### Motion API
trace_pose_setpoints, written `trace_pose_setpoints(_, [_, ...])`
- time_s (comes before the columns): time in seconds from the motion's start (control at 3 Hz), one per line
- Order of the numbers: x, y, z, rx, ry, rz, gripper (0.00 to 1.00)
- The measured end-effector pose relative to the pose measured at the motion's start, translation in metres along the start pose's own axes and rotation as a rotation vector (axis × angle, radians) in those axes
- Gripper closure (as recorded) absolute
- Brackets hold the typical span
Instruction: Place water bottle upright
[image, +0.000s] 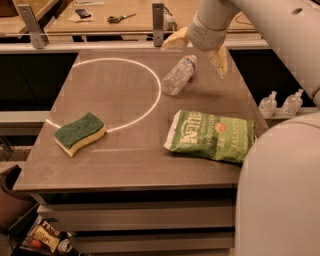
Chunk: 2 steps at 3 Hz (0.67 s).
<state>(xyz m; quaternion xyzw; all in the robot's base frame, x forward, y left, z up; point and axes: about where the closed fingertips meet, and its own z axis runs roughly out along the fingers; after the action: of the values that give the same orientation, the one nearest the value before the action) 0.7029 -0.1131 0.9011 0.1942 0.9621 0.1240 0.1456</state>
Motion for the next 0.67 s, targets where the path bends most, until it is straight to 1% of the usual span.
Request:
trace_pose_setpoints(0.33, [0.0114,-0.0039,0.0005,0.013,-0.02,0.027,0.0])
trace_pose_setpoints(0.67, [0.0132,-0.0076,0.0,0.058,-0.022,0.012,0.0])
